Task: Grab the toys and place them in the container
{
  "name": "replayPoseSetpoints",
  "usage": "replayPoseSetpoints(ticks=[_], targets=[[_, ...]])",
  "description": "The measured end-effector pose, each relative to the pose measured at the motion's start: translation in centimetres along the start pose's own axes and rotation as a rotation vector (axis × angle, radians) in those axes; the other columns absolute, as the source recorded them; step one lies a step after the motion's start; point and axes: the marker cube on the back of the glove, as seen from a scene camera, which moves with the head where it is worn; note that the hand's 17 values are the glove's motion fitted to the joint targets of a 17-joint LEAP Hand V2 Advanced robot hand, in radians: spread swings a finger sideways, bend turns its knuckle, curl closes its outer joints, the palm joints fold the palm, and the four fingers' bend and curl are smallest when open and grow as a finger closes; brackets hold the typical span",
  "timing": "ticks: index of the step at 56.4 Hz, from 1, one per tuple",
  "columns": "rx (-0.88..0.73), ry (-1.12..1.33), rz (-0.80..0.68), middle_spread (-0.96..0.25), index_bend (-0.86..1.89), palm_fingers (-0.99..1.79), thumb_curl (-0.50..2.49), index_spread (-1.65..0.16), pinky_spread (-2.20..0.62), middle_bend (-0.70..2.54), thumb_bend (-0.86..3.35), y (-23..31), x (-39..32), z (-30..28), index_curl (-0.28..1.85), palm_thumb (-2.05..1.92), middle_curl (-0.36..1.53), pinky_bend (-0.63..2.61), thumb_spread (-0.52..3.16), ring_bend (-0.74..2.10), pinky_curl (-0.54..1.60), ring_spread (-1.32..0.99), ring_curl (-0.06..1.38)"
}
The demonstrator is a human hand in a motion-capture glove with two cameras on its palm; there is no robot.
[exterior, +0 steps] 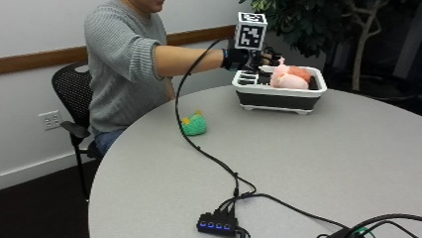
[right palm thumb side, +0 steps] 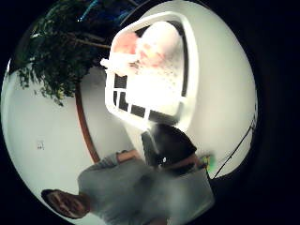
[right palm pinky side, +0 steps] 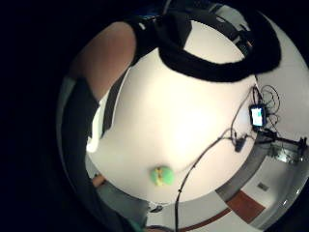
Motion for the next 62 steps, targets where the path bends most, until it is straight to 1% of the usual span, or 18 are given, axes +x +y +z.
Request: replayPoseSetpoints(ticks=[4,12,17,20,23,27,37,44,50,55,58,62], targets=[[0.004,-0.221,-0.105,-0.11,0.10,-0.33,0.43,-0.31,0.06,0.09,-0.01,2.2,-0.8,-0.5,0.34,0.06,0.27,1.07,1.27,0.14,0.36,-0.05,0.34],[-0.015,-0.319,-0.079,-0.11,0.09,-0.29,0.40,-0.31,0.06,0.11,-0.01,7.7,2.3,-1.3,0.30,0.06,0.24,1.04,1.29,0.16,0.35,-0.04,0.32],[0.020,-0.258,-0.067,-0.12,0.10,-0.21,0.38,-0.31,0.07,0.14,-0.01,13.5,4.1,-0.8,0.28,0.06,0.25,0.99,1.30,0.19,0.33,-0.05,0.32],[0.045,-0.191,0.003,-0.13,0.13,-0.16,0.38,-0.32,0.06,0.16,-0.01,16.4,5.6,0.0,0.28,0.06,0.25,0.95,1.30,0.19,0.33,-0.06,0.32],[0.042,-0.153,0.078,-0.13,0.15,-0.12,0.37,-0.33,0.06,0.18,-0.01,18.0,7.2,0.9,0.28,0.06,0.26,0.92,1.31,0.18,0.32,-0.06,0.32],[0.029,-0.168,0.102,-0.13,0.16,-0.09,0.36,-0.34,0.06,0.18,-0.01,18.9,7.9,1.9,0.28,0.06,0.27,0.91,1.31,0.18,0.31,-0.07,0.32],[0.032,-0.196,0.125,-0.14,0.15,-0.08,0.35,-0.34,0.06,0.17,-0.01,20.5,6.9,5.6,0.29,0.06,0.28,0.89,1.31,0.19,0.31,-0.07,0.32],[0.028,-0.189,0.179,-0.15,0.15,-0.04,0.34,-0.35,0.06,0.22,-0.01,22.1,5.7,10.7,0.29,0.07,0.31,0.86,1.32,0.19,0.31,-0.08,0.32],[-0.028,-0.179,0.240,-0.17,0.16,0.01,0.33,-0.35,0.06,0.29,-0.01,23.2,4.1,16.4,0.29,0.07,0.34,0.82,1.32,0.19,0.30,-0.09,0.32],[-0.061,-0.180,0.302,-0.18,0.15,0.03,0.33,-0.34,0.06,0.35,-0.01,23.2,3.8,19.5,0.29,0.06,0.37,0.81,1.31,0.20,0.30,-0.10,0.32],[-0.041,-0.200,0.343,-0.19,0.14,0.04,0.33,-0.34,0.06,0.38,-0.01,23.1,3.7,20.6,0.29,0.06,0.39,0.80,1.31,0.21,0.30,-0.10,0.32],[0.024,-0.230,0.386,-0.19,0.07,0.09,0.33,-0.32,0.06,0.49,-0.01,22.9,3.9,21.2,0.25,0.08,0.42,0.79,1.32,0.29,0.29,-0.13,0.34]])
